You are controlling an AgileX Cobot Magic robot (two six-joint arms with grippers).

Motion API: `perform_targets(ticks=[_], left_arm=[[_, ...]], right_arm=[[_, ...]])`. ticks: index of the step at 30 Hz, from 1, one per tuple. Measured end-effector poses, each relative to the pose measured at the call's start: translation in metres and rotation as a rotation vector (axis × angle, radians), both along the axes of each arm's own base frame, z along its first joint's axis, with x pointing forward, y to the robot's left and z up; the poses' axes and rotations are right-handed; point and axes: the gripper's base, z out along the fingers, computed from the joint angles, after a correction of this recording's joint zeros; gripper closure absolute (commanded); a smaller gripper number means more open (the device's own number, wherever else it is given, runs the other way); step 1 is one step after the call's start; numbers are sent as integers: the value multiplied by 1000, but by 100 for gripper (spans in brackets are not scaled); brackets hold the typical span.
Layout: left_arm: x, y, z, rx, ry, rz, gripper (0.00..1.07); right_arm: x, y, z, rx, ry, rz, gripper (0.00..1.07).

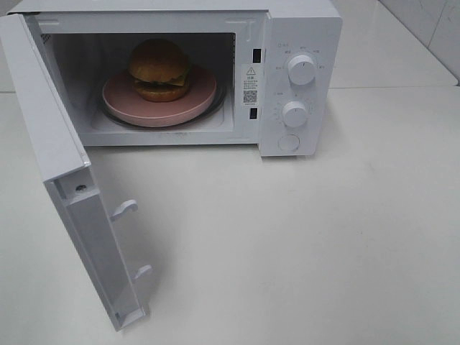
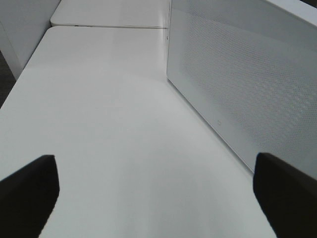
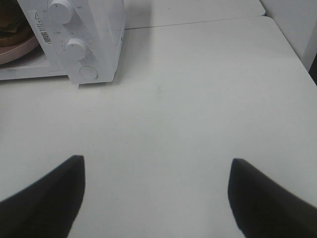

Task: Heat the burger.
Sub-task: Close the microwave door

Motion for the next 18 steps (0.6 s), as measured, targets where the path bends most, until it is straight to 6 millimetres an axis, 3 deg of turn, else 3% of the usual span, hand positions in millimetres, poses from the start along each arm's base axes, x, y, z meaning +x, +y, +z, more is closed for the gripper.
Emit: perform_targets(ticks=[18], left_arm=[[0, 0, 0, 0, 0, 0, 4]], right_arm=[[0, 0, 0, 0, 0, 0, 31]])
